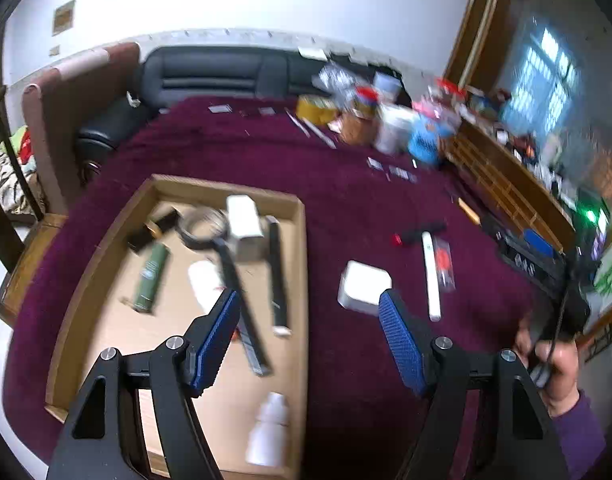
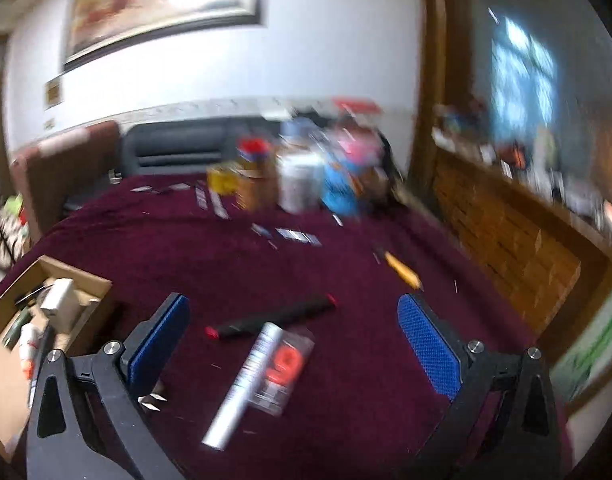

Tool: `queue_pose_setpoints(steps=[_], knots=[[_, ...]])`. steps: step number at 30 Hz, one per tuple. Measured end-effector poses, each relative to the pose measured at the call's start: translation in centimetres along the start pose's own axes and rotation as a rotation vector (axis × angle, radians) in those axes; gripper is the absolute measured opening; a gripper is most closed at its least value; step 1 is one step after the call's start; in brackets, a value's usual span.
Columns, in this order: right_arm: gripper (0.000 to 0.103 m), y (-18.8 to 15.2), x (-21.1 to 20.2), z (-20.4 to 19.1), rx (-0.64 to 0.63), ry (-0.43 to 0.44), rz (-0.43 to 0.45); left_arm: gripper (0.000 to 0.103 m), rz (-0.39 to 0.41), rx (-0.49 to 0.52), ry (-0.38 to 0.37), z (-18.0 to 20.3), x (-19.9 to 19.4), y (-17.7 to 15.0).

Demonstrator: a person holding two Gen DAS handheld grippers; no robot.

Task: Organize rigid objects
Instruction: 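Grasp the white paint marker with the left gripper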

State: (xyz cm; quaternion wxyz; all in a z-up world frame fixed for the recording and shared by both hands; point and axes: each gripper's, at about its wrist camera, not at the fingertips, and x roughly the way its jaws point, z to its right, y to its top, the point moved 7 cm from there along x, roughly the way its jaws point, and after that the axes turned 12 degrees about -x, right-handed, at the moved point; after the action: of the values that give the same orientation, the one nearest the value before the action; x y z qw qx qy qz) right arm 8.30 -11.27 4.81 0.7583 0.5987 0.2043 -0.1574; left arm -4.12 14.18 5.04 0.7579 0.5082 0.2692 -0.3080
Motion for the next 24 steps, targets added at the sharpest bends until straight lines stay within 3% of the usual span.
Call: queue_pose_setpoints(steps=[5,11,20,24], knots=[[0.103,-4.2,3.0,4.7,0.120,0.004,-0.095,0.066,-0.074,0.054,0.010,3.5,2.3,-1.9],[0.103,-6.4,3.3,8.4,0.290,0.013,-0.108,0.066,-0.110,0.142,0.036,7.3,4.6,-3.0],[0.103,-7.8,4.5,9.7,0.392,0.082,-0.167,0.066,-0.207,0.256,-0.017,14.5,11.0,-5.3],[0.103,-7.8,4.7,9.4,0.396,0.108,-0.173,0.065,-0.216,0.275,0.019,15.5,13.3,-5.6]])
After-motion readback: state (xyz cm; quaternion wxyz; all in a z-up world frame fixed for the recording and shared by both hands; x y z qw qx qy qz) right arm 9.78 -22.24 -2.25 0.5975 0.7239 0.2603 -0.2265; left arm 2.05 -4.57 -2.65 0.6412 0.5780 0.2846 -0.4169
